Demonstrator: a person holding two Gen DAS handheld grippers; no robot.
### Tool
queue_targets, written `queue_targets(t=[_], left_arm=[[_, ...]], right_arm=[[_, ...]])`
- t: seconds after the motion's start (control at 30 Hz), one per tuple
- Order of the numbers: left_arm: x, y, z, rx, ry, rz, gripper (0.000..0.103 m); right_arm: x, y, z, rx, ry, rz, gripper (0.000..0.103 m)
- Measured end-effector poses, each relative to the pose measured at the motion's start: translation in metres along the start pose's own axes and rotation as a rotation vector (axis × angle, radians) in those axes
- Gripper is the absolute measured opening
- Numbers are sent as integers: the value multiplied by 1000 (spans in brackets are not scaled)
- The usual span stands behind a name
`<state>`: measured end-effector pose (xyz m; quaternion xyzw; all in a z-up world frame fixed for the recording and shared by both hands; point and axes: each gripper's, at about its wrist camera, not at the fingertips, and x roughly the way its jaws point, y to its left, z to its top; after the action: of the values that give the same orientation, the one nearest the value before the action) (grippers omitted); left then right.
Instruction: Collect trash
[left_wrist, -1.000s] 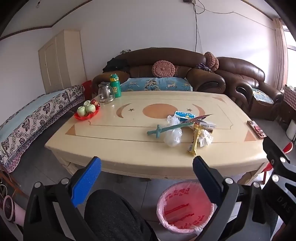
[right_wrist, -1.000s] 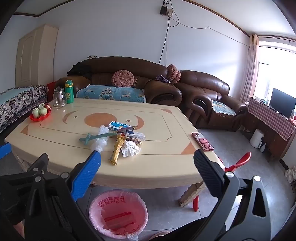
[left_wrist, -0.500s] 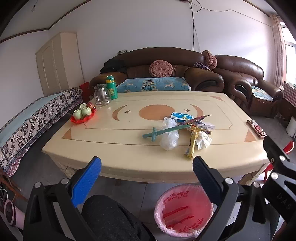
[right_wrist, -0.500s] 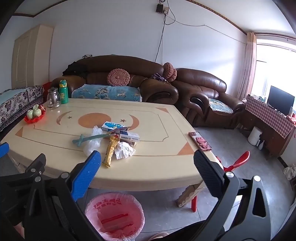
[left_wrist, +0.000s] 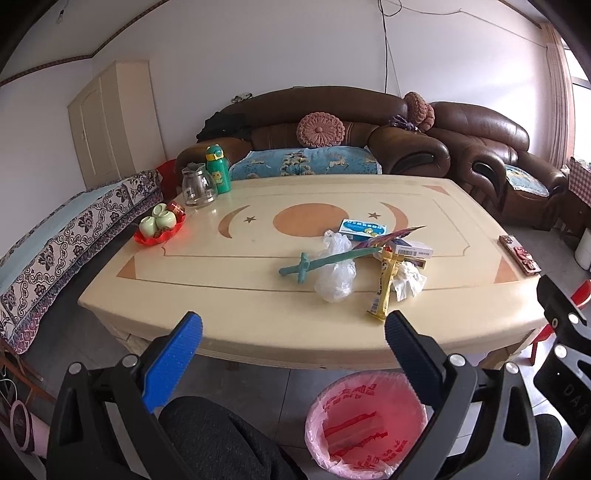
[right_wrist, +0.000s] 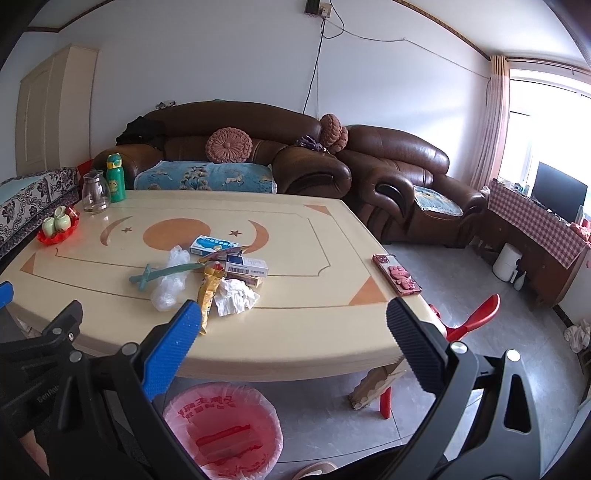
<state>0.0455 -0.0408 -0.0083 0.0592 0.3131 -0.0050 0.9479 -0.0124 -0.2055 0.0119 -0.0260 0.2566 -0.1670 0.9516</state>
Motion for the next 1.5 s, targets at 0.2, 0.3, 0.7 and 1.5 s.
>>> queue_targets(t=[0.2,0.3,0.7,1.5], left_arm=[[12,0,6,1,11,5,97],[16,0,7,1,13,10,97],[36,0,16,-1,30,21,97],[111,-15,32,70,107,2,97]], right_arm=[[10,0,2,-1,10,4,98],[15,2,4,-3,14,6,98],[33,8,15,-16,26,17,98],[107,15,20,-30,91,59,98]])
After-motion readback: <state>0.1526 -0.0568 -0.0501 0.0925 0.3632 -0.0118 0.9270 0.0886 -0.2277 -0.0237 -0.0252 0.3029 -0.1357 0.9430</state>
